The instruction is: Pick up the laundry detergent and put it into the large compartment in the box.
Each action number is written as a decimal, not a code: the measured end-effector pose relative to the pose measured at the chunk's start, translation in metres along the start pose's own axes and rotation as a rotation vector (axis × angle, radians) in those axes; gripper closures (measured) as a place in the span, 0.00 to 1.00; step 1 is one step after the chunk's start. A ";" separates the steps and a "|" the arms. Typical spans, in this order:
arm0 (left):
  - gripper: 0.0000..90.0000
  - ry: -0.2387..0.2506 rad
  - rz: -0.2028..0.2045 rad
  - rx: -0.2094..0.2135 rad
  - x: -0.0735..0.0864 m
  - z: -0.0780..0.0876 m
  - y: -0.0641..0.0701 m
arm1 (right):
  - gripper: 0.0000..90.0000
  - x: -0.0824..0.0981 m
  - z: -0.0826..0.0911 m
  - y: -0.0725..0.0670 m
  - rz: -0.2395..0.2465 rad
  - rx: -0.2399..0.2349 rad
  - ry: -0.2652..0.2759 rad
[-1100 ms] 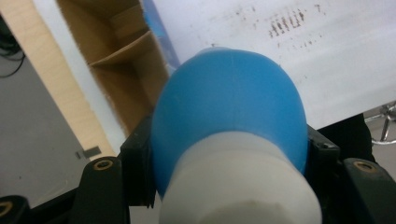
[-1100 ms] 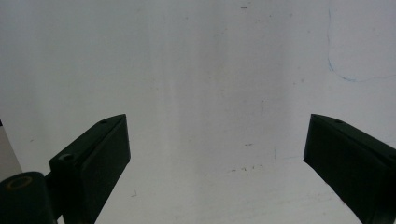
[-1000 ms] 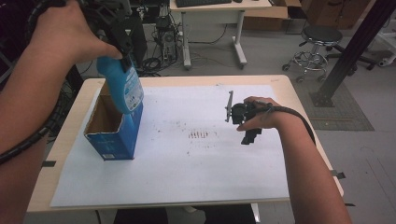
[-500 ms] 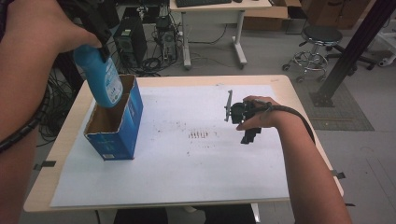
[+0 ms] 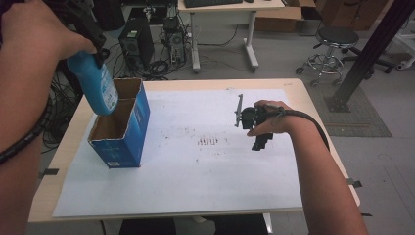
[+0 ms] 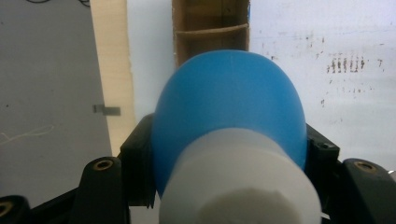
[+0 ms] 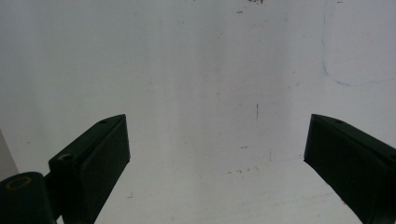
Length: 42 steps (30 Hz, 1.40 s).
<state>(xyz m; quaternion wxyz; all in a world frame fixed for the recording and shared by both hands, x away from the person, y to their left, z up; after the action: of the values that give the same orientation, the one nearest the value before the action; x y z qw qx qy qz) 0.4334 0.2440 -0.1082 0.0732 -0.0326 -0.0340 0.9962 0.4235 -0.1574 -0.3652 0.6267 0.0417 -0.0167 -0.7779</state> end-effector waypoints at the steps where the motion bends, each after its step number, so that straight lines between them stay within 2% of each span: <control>1: 0.42 -0.003 -0.001 0.001 0.000 -0.003 -0.001 | 0.07 0.000 0.000 0.000 0.000 0.000 0.000; 7: 0.42 -0.021 -0.014 0.009 -0.001 -0.020 0.000 | 0.08 0.000 0.000 -0.001 0.000 0.000 -0.001; 19: 0.42 -0.035 -0.012 0.025 -0.001 -0.049 -0.001 | 0.07 0.000 -0.002 -0.002 0.001 -0.001 0.004; 24: 0.42 -0.041 -0.026 0.005 -0.001 -0.060 0.003 | 0.07 -0.002 -0.003 -0.002 0.008 -0.003 0.003; 27: 0.42 -0.049 -0.033 0.010 -0.001 -0.068 0.005 | 0.07 -0.002 -0.003 -0.001 0.007 -0.001 0.005; 33: 0.42 -0.058 -0.034 -0.007 -0.002 -0.081 0.007 | 0.07 -0.003 -0.004 -0.002 0.007 -0.004 -0.001; 42: 0.42 -0.075 -0.027 -0.003 -0.002 -0.104 0.004 | 0.08 -0.003 -0.004 -0.002 0.005 -0.005 -0.001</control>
<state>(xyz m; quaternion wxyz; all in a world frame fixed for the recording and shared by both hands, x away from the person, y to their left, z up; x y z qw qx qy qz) 0.4417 0.2460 -0.2117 0.0851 0.0051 -0.0388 0.9956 0.4227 -0.1544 -0.3693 0.6289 0.0397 -0.0154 -0.7764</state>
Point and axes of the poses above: each handheld gripper's, and its own axes: z roughly backward along the jaws, x roughly out of its underside, y roughly to its right, the point moved 4 cm from there along -z, roughly forward along the jaws, and after that the axes turned 9 degrees about -z, right-handed, at the moved point
